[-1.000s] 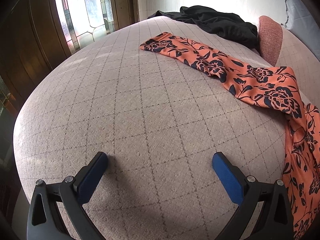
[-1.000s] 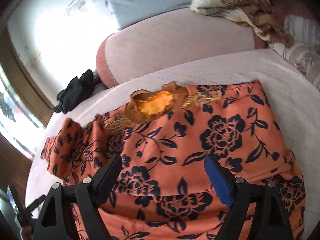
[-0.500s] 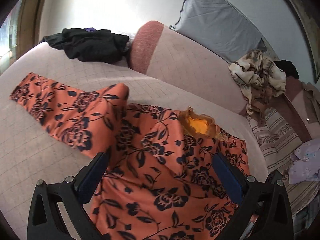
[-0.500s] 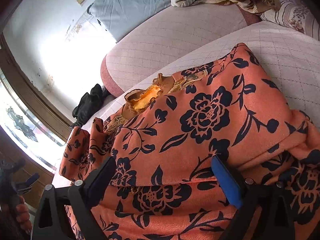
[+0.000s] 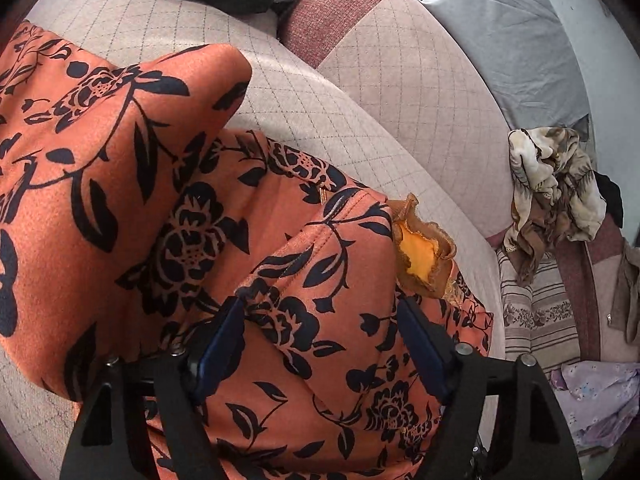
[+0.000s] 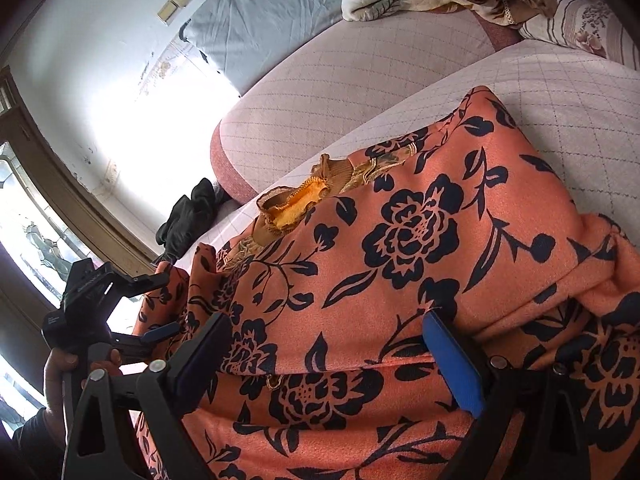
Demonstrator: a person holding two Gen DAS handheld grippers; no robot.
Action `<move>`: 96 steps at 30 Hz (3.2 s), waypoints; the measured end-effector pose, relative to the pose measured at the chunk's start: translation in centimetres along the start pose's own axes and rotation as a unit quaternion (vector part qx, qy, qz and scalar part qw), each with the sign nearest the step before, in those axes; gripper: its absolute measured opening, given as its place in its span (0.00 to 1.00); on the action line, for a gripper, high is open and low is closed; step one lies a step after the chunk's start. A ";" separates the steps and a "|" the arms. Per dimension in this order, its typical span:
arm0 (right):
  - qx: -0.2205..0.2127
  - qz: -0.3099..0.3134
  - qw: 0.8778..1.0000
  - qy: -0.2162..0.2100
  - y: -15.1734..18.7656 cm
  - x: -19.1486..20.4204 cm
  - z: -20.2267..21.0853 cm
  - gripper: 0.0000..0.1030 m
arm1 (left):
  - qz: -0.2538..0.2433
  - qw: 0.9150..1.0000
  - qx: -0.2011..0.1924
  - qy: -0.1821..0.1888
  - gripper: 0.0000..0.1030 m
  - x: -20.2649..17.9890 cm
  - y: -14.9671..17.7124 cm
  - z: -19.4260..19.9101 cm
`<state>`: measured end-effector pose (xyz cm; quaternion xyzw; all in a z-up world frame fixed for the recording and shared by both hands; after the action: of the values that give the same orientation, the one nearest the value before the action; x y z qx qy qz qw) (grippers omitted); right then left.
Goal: Fold small clothes
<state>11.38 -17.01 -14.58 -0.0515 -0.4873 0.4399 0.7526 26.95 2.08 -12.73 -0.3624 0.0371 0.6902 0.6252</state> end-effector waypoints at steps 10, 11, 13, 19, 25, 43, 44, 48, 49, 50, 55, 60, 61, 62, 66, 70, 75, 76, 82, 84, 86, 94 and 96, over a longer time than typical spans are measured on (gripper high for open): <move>-0.001 0.000 1.000 0.001 0.0 0.0 0.1 0.95 | -0.011 0.997 -0.002 -0.071 0.73 0.4 -0.5 -1.4; -0.001 0.001 1.000 0.001 0.0 0.0 0.1 0.95 | -0.015 0.997 0.001 -0.078 0.57 0.2 -0.6 -1.7; -0.002 0.002 1.000 0.002 0.0 0.0 0.1 0.95 | -0.009 0.995 0.024 -0.094 0.06 0.5 -0.9 -2.4; -0.003 0.001 1.000 -0.001 0.0 0.0 0.1 0.95 | -0.016 0.989 -0.060 -0.131 0.06 -1.3 -0.2 2.9; -0.002 0.002 1.000 0.001 -0.1 0.0 0.0 0.95 | 0.025 0.977 -0.057 -0.205 0.07 0.7 5.7 4.3; 0.002 0.001 1.000 0.003 -0.2 0.0 -0.1 0.95 | 0.124 0.981 -0.133 -0.061 0.52 13.1 3.1 17.4; 0.002 0.003 1.000 0.005 -0.2 0.1 -0.2 0.95 | 0.153 0.975 -0.149 -0.061 0.52 15.7 2.0 18.2; 0.004 0.008 1.000 0.012 -0.2 0.2 -0.4 0.95 | 0.225 0.957 -0.171 -0.061 0.50 24.4 -2.9 19.0; 0.004 0.009 1.000 0.014 -0.1 0.2 -0.4 0.95 | 0.240 0.954 -0.171 -0.053 0.50 26.1 -4.0 18.8; 0.005 0.010 1.000 0.016 -0.1 0.2 -0.5 0.95 | 0.258 0.949 -0.173 -0.048 0.50 27.5 -4.8 18.8; 0.006 0.016 1.000 0.023 0.0 0.3 -0.8 0.95 | 0.286 0.940 -0.176 -0.060 0.50 31.3 -7.7 17.1; 0.007 0.017 1.000 0.025 0.0 0.3 -0.8 0.95 | 0.301 0.932 -0.187 -0.080 0.52 32.7 -8.6 16.1; 0.006 0.017 1.000 0.025 0.0 0.3 -0.8 0.95 | 0.299 0.932 -0.186 -0.088 0.52 32.6 -8.9 16.1; 0.006 0.017 1.000 0.025 0.0 0.3 -0.8 0.95 | 0.295 0.932 -0.184 -0.098 0.51 32.6 -9.3 15.8; 0.006 0.016 1.000 0.023 0.0 0.3 -0.8 0.95 | 0.280 0.932 -0.147 -0.179 0.03 32.5 -10.4 15.3; 0.006 0.015 1.000 0.021 -0.1 0.2 -0.8 0.95 | 0.225 0.931 -0.148 -0.246 0.02 29.0 -12.1 16.7; 0.003 0.011 1.000 0.014 -0.1 0.2 -0.6 0.95 | 0.022 0.944 -0.221 -0.245 0.02 13.3 -13.6 20.8; 0.002 0.011 1.000 0.013 -0.1 0.2 -0.6 0.95 | -0.022 0.945 -0.228 -0.231 0.02 9.2 -13.1 21.0; -0.001 0.005 1.000 0.005 -0.2 0.0 -0.2 0.95 | -0.228 0.948 -0.205 -0.085 0.02 -12.7 -7.4 15.4; -0.002 0.003 1.000 0.001 -0.2 -0.1 -0.1 0.95 | -0.267 0.947 -0.172 -0.038 0.02 -17.6 -4.5 11.9; -0.002 0.001 1.000 -0.002 -0.2 -0.1 0.0 0.95 | -0.296 0.948 -0.113 -0.004 0.05 -20.9 -1.2 7.5; -0.007 -0.012 1.000 -0.020 -0.4 -0.7 0.6 0.95 | -0.291 0.953 -0.004 -0.086 0.30 -14.5 3.9 1.8; -0.006 -0.011 1.000 -0.019 -0.4 -0.7 0.6 0.95 | -0.254 0.959 -0.051 -0.116 0.58 -10.5 3.1 4.1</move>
<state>11.04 -17.95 -14.59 -0.0426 -0.5046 0.4295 0.7477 21.86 -5.31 -5.16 -0.3082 -0.1640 0.5475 0.7605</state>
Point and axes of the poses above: each gripper's, at about its wrist camera, not at the fingertips, and z roughly against the way its jaws point, x to its left, y to its underside, the point moved 2 cm from there along -z, roughly the way its jaws point, and after that the axes turned 9 degrees about -z, right-handed, at the moved point
